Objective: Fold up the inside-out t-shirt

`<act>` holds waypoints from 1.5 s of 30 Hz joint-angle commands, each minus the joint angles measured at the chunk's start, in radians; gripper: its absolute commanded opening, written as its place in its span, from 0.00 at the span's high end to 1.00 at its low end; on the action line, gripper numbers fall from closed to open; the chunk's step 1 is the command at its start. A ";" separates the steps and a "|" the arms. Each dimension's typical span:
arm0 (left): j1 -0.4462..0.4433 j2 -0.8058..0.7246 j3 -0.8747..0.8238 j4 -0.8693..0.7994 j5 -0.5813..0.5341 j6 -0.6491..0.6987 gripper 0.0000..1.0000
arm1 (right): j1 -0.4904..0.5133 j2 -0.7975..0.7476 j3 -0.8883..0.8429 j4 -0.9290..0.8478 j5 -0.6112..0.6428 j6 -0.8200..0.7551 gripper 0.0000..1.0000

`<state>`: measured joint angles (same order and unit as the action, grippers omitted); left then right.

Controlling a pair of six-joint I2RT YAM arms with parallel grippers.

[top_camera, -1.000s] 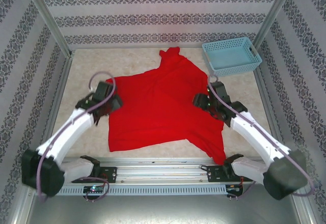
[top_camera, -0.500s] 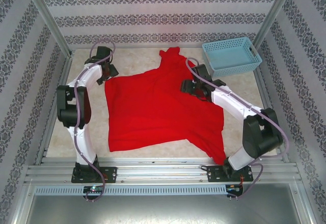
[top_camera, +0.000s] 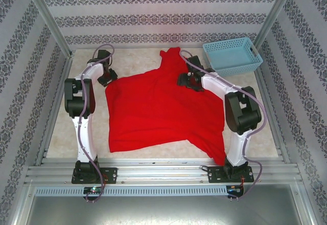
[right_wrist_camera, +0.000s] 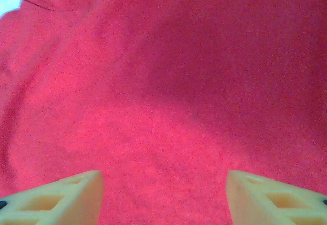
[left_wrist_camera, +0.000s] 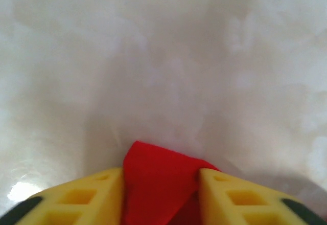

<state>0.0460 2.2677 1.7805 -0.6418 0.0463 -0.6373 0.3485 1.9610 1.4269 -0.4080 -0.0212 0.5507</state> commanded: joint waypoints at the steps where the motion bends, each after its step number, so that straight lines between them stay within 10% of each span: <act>1: 0.023 0.030 0.009 -0.009 0.050 -0.002 0.68 | 0.002 0.058 0.050 -0.065 -0.013 0.034 0.35; 24: 0.045 -0.366 -0.247 0.099 0.087 -0.009 0.94 | 0.151 -0.225 -0.373 0.013 0.027 0.178 0.41; 29: 0.043 -0.412 -0.273 0.108 0.111 -0.007 0.94 | 0.166 -0.248 -0.224 -0.034 0.130 0.058 0.41; 45: 0.043 -0.499 -0.403 0.158 0.143 -0.025 0.97 | 0.081 0.359 0.471 -0.250 -0.032 0.121 0.37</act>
<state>0.0807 1.8088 1.3895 -0.5228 0.1837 -0.6506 0.4316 2.2982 1.8610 -0.5713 -0.0185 0.6411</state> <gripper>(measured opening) 0.048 0.626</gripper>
